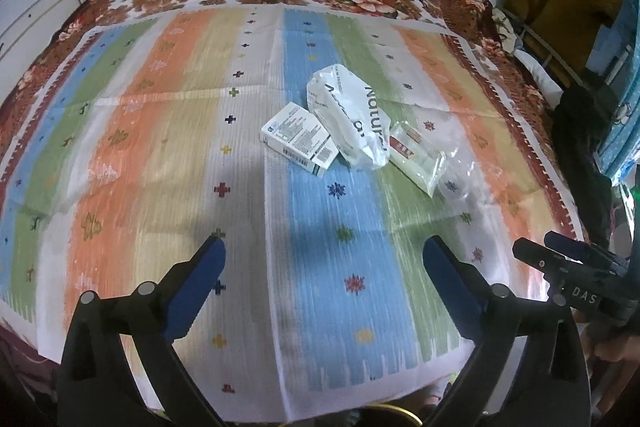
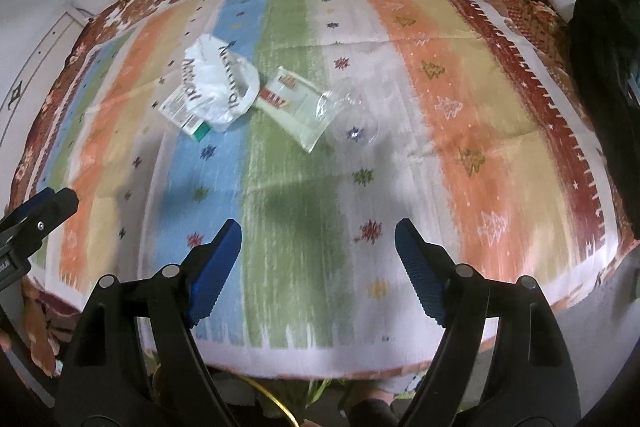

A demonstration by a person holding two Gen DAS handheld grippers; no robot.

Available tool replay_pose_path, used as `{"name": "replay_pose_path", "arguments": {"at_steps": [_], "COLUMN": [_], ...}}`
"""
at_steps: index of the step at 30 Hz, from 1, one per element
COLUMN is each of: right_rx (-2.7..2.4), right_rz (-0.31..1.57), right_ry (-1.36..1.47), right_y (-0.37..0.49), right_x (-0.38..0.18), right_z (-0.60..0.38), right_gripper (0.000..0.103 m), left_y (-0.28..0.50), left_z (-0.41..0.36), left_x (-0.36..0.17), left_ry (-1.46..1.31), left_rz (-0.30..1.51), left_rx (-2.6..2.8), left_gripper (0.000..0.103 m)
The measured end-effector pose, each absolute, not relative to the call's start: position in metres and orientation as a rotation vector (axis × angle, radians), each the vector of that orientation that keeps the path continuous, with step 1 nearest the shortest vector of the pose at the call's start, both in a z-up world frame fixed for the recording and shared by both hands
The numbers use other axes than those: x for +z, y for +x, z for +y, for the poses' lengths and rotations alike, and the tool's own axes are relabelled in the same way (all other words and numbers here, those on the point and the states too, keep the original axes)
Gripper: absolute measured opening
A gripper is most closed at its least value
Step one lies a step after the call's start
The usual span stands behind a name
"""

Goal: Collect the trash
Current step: 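Move both tools back toward the white 'Natural' bag and clear cup, then grasp the white 'Natural' bag with the left gripper while the right gripper grasps the clear plastic cup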

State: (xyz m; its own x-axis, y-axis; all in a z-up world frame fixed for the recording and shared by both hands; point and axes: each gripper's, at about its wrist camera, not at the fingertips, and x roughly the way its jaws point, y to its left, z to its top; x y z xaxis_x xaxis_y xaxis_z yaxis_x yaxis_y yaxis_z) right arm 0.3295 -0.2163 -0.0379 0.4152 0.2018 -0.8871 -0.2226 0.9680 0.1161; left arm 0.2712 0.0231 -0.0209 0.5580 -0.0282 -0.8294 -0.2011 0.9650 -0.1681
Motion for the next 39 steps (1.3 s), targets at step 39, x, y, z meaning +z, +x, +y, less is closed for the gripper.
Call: {"name": "replay_pose_path", "arguments": {"at_steps": [39], "right_rx": [0.198], "right_rz": [1.139], "right_ry": [-0.121], "right_y": [0.458], "right_x": [-0.123], "right_z": [-0.206], "right_gripper": [0.057], "left_y": [0.427], "left_z": [0.008], "left_x": [-0.096], "left_ry": [-0.295], "left_rz": [1.1], "left_rx": [0.194], "left_gripper": [0.095]}}
